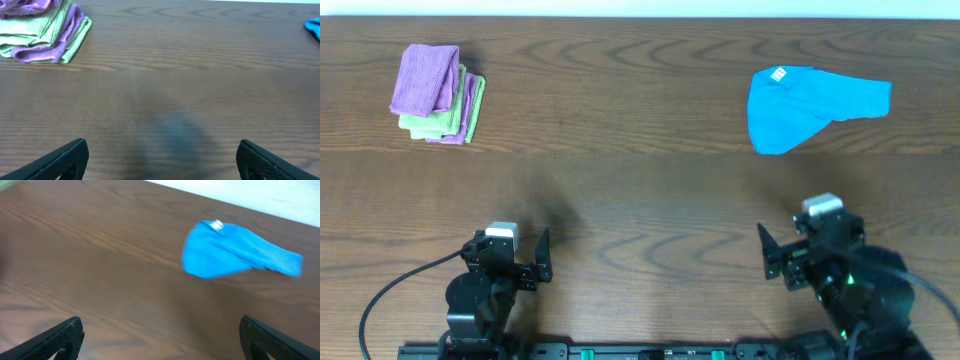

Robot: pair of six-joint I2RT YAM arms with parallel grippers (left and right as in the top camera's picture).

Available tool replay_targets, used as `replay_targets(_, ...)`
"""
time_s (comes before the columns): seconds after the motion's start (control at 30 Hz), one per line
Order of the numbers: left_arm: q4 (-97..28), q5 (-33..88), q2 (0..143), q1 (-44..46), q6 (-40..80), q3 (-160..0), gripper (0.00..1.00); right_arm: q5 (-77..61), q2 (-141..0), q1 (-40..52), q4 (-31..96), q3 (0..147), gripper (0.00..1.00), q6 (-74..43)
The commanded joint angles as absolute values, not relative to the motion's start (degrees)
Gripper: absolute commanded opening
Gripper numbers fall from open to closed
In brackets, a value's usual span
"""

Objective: Fold the cloth

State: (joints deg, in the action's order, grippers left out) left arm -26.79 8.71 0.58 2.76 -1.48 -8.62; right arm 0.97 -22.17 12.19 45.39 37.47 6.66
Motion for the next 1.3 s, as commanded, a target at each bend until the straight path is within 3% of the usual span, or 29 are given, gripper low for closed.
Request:
replay_targets(0.0, -26.9, 8.4, 0.3, 2.5, -1.3, -7.6, 0.95, 2.2, -16.8, 8.3, 45.2, 32.3, 0.99, 10.8)
replay_targets(0.37, -26.9, 8.4, 0.3, 2.5, -1.3, -7.6, 0.95, 2.1, -0.2, 3.1, 46.1, 18.8, 0.99, 10.8)
replay_targets(0.77, -26.9, 8.4, 0.3, 2.5, -1.3, -7.6, 0.95, 1.3, -0.3, 3.1, 46.0, 9.9, 0.99, 10.8)
replay_targets(1.27, -26.9, 8.4, 0.3, 2.5, -1.3, -7.6, 0.96, 1.3, -0.3, 3.1, 45.6, 10.1, 0.99, 10.8)
